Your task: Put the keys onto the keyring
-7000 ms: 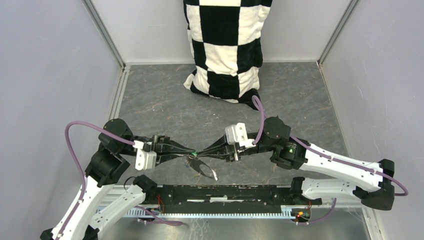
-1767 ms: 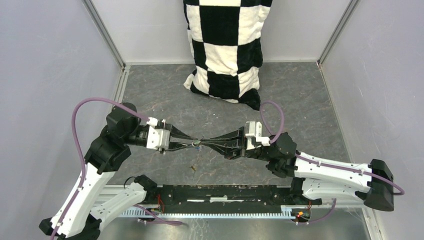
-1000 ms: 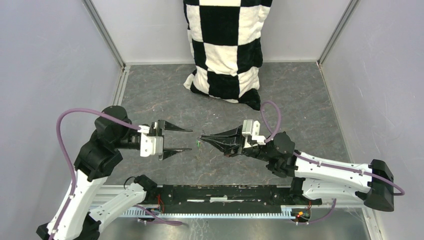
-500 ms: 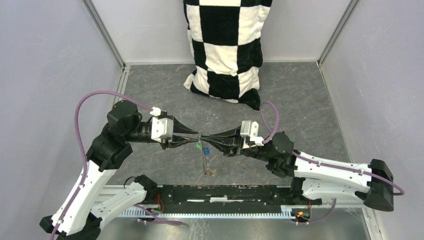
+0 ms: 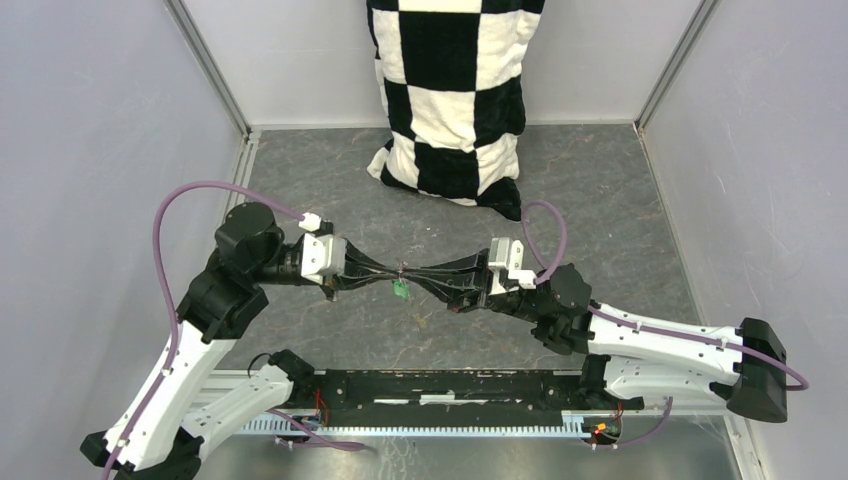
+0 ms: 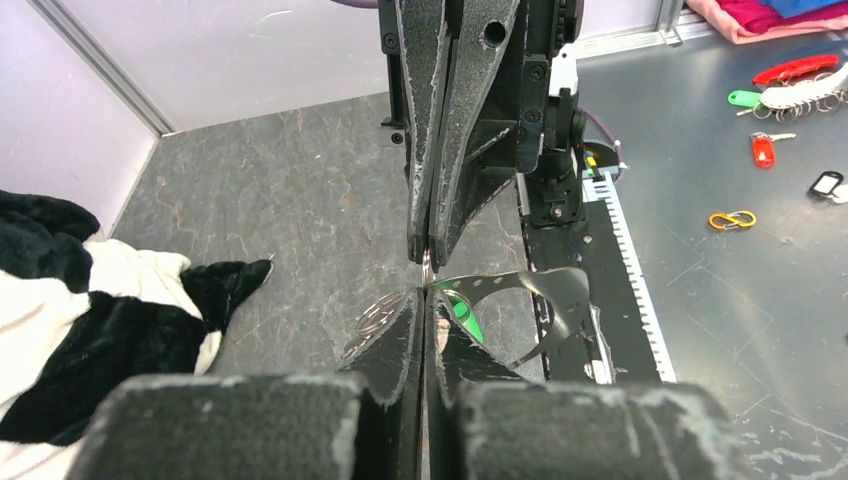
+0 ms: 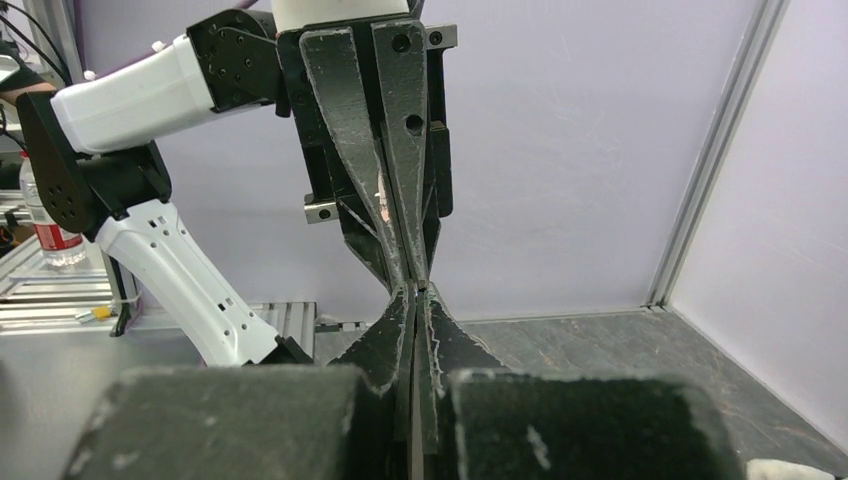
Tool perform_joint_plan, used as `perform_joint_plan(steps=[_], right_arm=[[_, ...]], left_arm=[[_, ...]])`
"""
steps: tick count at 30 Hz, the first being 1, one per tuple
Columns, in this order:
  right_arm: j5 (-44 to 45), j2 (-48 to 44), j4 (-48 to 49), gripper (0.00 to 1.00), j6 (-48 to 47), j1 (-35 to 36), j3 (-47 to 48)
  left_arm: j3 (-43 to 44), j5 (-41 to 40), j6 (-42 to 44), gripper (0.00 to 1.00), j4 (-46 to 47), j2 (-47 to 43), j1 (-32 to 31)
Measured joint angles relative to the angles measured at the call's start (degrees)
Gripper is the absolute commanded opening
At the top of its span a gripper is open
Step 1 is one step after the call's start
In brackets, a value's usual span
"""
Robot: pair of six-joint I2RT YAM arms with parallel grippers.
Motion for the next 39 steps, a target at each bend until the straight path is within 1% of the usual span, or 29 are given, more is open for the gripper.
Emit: perform_joint_plan(steps=[2,4,7,9,11,12,14,17,19,22,26,28,31,33,39], right_arm=[[0.0,0.0,0.4,0.05,0.6,0.0,0.0],[0.0,0.0,0.7,0.17,1.2,0.0,0.0],[-0.2,-0.7,-1.8,0.29,1.5,0.0,0.2],[-0.6,-1.5,-6.8,0.33,1.0,-0.4,1.5],[-2.0,-1.7,-14.1,0.38,-0.8,-0.9,5.0],[-2.7,-1.7,-17.5,0.39,-1.6,-1.2,7.0],[-4.4,-0.7,-25.9,0.43,-3.9,-1.8,13.2],[-6.9,2.7,-37.1,0.45,-7.4,-2.3,24.2],[-8.6,6.1,-45.1,0.45,-9.9,-2.4,32.3],[-10.2,9.6,-53.6,0.45,-12.8,-2.4,38.9],[-11.0,11.4,-62.1,0.45,-15.0,-2.4,40.0],[-11.3,12.4,-65.5,0.43,-15.6,-2.5,40.3],[-11.5,13.7,-68.6,0.36,-16.2,-2.5,40.6],[-11.4,14.3,-69.7,0.28,-16.4,-2.5,40.6],[-10.9,14.7,-70.1,0.09,-16.7,-2.5,40.6]], left_arm=[[-0.4,0.2,-0.8,0.02,1.2,-0.2,0.0],[-0.7,0.4,-1.5,0.02,2.2,-0.2,0.0],[-0.8,0.9,-1.2,0.02,1.7,-0.2,0.0],[-0.7,1.3,1.2,0.02,-0.5,0.0,0.0],[-0.2,1.3,5.2,0.02,-4.3,0.4,0.0],[0.2,1.3,7.2,0.02,-6.3,0.7,0.0],[1.7,1.2,12.6,0.02,-11.0,1.9,0.0],[3.3,0.7,18.5,0.02,-16.2,3.4,0.0],[4.2,0.0,21.6,0.02,-18.6,4.3,0.0],[5.2,-0.9,24.9,0.02,-21.0,5.0,0.0],[5.9,-2.1,28.1,0.02,-23.1,5.0,0.0],[6.1,-2.6,28.9,0.02,-23.4,5.0,0.0],[6.1,-3.2,30.1,0.02,-23.9,5.0,0.0],[6.1,-3.2,30.4,0.02,-24.2,5.0,0.0],[6.2,-3.1,31.0,0.02,-24.5,5.0,0.0]])
